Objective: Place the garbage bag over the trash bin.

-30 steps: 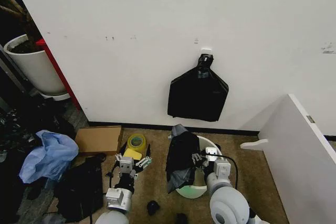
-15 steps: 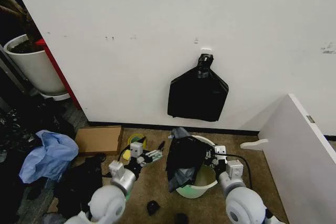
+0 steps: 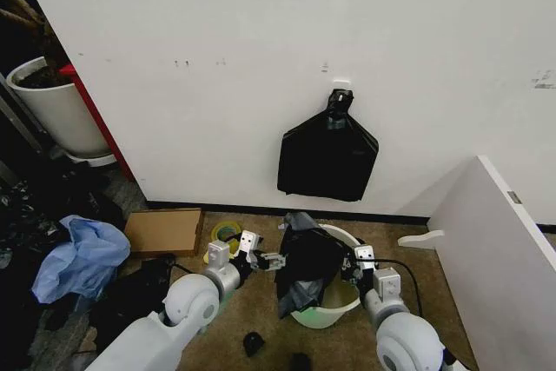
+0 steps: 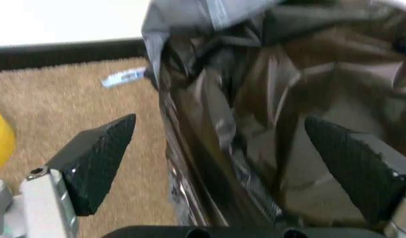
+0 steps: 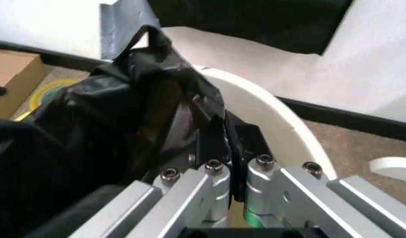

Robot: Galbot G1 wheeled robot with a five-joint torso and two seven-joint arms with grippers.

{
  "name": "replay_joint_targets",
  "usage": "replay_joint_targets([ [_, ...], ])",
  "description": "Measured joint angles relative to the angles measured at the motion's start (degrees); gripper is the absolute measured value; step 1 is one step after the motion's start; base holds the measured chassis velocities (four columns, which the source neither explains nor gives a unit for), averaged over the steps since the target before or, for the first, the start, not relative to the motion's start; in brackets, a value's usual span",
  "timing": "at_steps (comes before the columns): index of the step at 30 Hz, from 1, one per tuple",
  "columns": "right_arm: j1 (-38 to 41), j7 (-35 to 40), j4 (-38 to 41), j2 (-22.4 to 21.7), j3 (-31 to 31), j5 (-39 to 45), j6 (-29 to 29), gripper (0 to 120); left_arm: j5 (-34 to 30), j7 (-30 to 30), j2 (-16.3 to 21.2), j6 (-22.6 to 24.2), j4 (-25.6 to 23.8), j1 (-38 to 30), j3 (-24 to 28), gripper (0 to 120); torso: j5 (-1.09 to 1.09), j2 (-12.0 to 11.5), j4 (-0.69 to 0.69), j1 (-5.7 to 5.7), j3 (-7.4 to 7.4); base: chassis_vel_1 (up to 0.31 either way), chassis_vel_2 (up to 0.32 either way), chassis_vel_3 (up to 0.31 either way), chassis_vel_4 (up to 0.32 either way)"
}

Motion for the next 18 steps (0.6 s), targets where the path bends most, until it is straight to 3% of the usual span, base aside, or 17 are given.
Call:
replay_joint_targets([
  [15,0.24,-0.07,-0.62,1.10,-1.39,-1.66,1.25,0,3.58,-1.25,-5.09,9.40,6.33,-6.54,4.49,100,0.00,0.00,0.00,0.00,0.00,0.000,0.000,0.000,0.000],
  [18,0.20,-0.02,-0.79,1.42,-1.47,-2.21,1.56,0,2.31,-1.39,-6.28,12.42,7.77,-7.79,4.89,94,0.00,0.00,0.00,0.00,0.00,0.000,0.000,0.000,0.000],
])
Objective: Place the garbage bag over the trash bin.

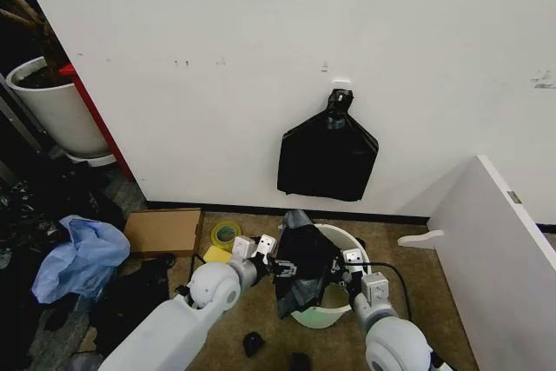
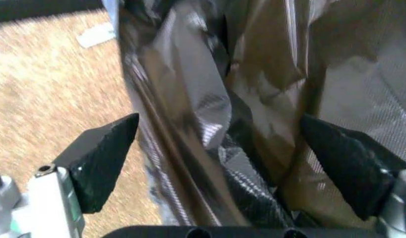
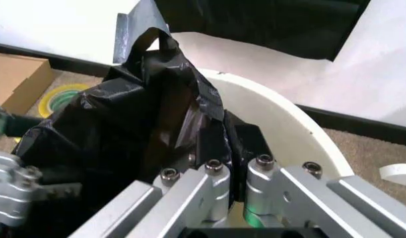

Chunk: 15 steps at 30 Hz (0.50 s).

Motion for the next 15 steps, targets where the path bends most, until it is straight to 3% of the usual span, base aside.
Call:
replay_joint_targets([
  [8,-0.33,0.08,-0.40,0.03,-0.09,-1.18,0.87,0,-1.72,-0.19,-2.82,1.18,3.83,-1.36,0.07,69,0.01,0.00,0.01,-0.01,-0.01,0.000,0.000,0.000,0.000],
  [12,-0.52,-0.03,-0.61,-0.22,-0.12,-1.73,1.85,0,-1.88,-0.51,-2.65,1.09,4.13,-0.80,-0.47,51,-0.01,0.00,0.00,-0.01,-0.01,0.000,0.000,0.000,0.000],
  [15,-0.52,-0.10,-0.87,-0.30,-0.12,-1.96,2.72,0,-2.09,-0.51,-2.06,1.05,3.63,-0.23,-1.03,45,-0.01,0.00,0.00,-0.01,-0.01,0.000,0.000,0.000,0.000],
])
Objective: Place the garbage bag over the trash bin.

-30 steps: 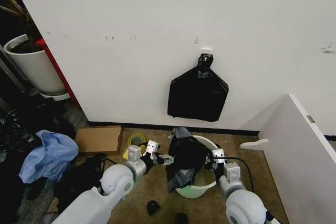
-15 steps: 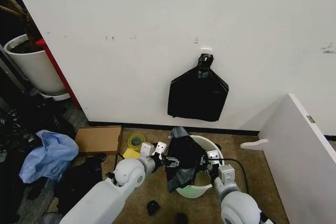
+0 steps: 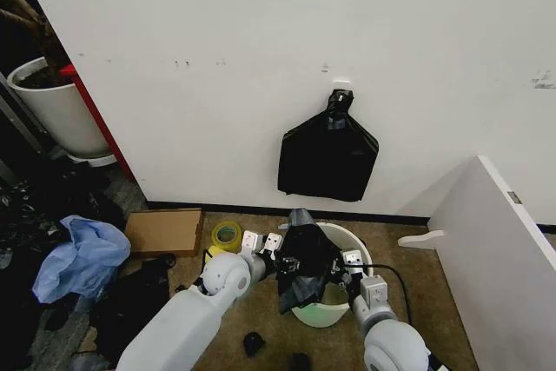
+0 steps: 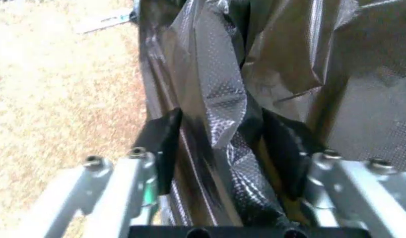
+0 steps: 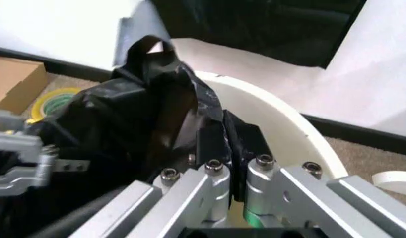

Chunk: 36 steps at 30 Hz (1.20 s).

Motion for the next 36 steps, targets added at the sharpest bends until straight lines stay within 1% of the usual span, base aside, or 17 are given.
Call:
replay_joint_targets([
  [1,0.04,-0.21,-0.27,-0.04,0.01,-0.12,1.36,0,-0.12,0.08,0.55,-0.02,-0.49,0.56,-0.63,39,0.00,0.00,0.00,0.00,0.00,0.000,0.000,0.000,0.000],
  [2,0.07,-0.37,-0.42,-0.05,0.04,-0.15,1.99,0,-0.17,0.12,0.87,-0.03,-0.77,0.89,-1.01,36,0.00,0.00,0.01,0.00,0.00,0.000,0.000,0.000,0.000],
  [4,0.17,-0.97,-0.79,-0.15,0.33,-0.31,3.96,0,-0.32,0.53,1.85,-0.04,-1.98,2.23,-2.56,25,0.00,0.00,0.01,0.00,0.01,0.000,0.000,0.000,0.000],
  [6,0.18,-1.04,-0.84,-0.20,0.46,-0.32,4.25,0,-0.40,0.64,2.06,-0.01,-2.29,2.59,-3.02,23,0.00,0.00,0.01,0.00,0.01,0.000,0.000,0.000,0.000],
  [9,0.05,-1.35,-0.92,-0.26,1.17,-0.23,5.89,0,-0.76,1.44,2.80,0.02,-3.95,4.31,-5.41,10,-0.01,0.00,0.00,0.01,0.01,0.000,0.000,0.000,0.000],
  [10,0.01,-1.54,-0.97,-0.23,1.35,-0.20,6.51,0,-0.78,1.60,2.91,0.02,-4.23,4.63,-5.90,9,-0.01,0.00,-0.01,0.01,0.01,0.000,0.000,0.000,0.000],
  [11,-0.09,-2.30,-1.14,-0.06,2.08,-0.07,8.54,0,-0.79,2.00,3.27,-0.19,-5.03,5.47,-7.20,4,-0.01,0.00,0.00,0.01,0.01,0.000,0.000,0.000,0.000],
  [12,-0.19,-3.18,-1.25,0.15,3.00,0.19,10.11,0,-0.71,2.36,3.66,-0.69,-5.84,6.27,-8.26,1,0.01,0.00,0.00,0.01,0.01,0.000,0.000,0.000,0.000],
  [14,-0.26,-3.63,-1.25,0.23,3.51,0.39,10.71,0,-0.59,2.51,3.82,-0.96,-6.26,6.66,-8.73,0,0.01,-0.01,0.01,0.01,0.01,0.000,0.000,0.000,0.000],
  [16,-0.74,-4.94,-0.70,0.34,5.59,1.74,12.27,0,0.78,3.18,4.36,-2.82,-7.94,7.90,-10.18,0,0.00,0.00,0.01,0.01,0.01,0.000,0.000,0.000,0.000],
  [19,-2.11,-5.61,0.29,0.01,7.42,2.32,13.28,0,1.63,3.61,4.72,-5.07,-9.90,8.99,-10.89,0,0.00,0.00,0.01,0.01,0.01,0.000,0.000,0.000,0.000],
  [21,-2.95,-5.79,0.65,-0.21,7.77,2.28,13.68,0,1.77,3.72,4.77,-5.80,-10.65,9.40,-11.03,0,0.00,0.00,0.00,0.01,0.01,0.000,0.000,0.000,0.000],
  [25,-5.81,-6.07,2.31,-0.38,8.02,2.34,14.17,0,1.98,3.75,4.60,-8.68,-12.30,10.45,-11.63,0,0.01,0.00,0.00,0.01,0.01,0.000,0.000,0.000,0.000],
  [29,-7.98,-6.02,4.11,0.09,8.28,4.04,14.84,0,1.80,3.81,4.39,-10.32,-13.28,10.86,-11.99,0,0.00,0.00,0.01,0.01,0.01,0.000,0.000,0.000,0.000],
  [32,-10.65,-6.53,5.87,0.29,8.85,6.23,16.39,0,0.55,3.42,4.38,-11.65,-13.56,10.57,-12.55,0,0.00,0.00,0.00,0.01,0.01,0.000,0.000,0.000,0.000],
  [36,-12.28,-7.51,6.91,0.27,9.06,7.70,17.23,0,-1.43,2.96,4.56,-11.92,-13.56,9.65,-14.04,0,0.00,0.00,0.00,0.01,0.01,0.000,0.000,0.000,0.000],
])
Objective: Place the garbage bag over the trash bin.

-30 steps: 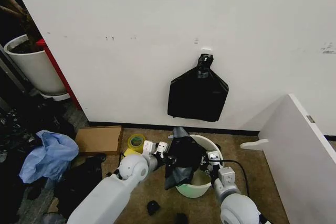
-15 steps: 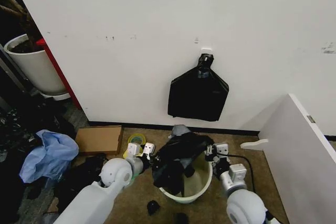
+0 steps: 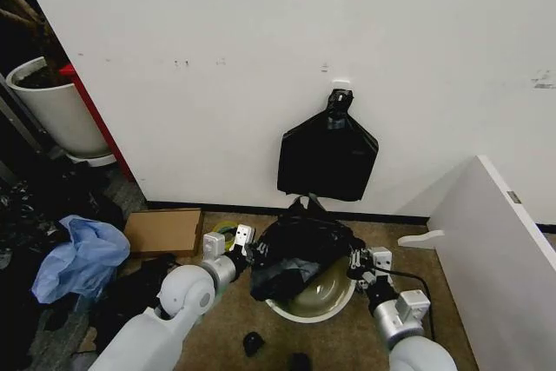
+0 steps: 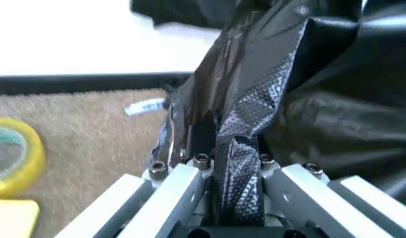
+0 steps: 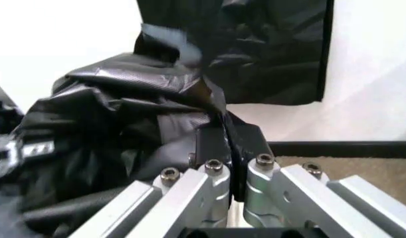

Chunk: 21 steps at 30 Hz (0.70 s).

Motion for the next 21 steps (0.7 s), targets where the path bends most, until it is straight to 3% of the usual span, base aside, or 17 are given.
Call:
replay_joint_targets([
  [10,2.10,-1.14,0.17,0.17,-0.40,2.57,0.19,0,-2.02,-0.08,0.08,-0.89,2.49,-2.32,-3.01,0,0.00,0.00,0.01,0.00,0.00,0.000,0.000,0.000,0.000],
  [18,6.83,-0.02,-2.11,0.10,2.73,9.88,-1.89,0,-1.90,2.14,0.74,-0.05,2.97,-2.57,-4.33,0,0.00,0.00,0.01,0.00,0.00,0.000,0.000,0.000,0.000],
  [21,7.09,0.01,-3.91,-0.17,3.00,12.49,-2.36,0,-3.75,2.45,0.44,-0.10,3.20,-3.71,-7.60,0,0.00,0.00,0.01,0.00,0.00,0.000,0.000,0.000,0.000],
])
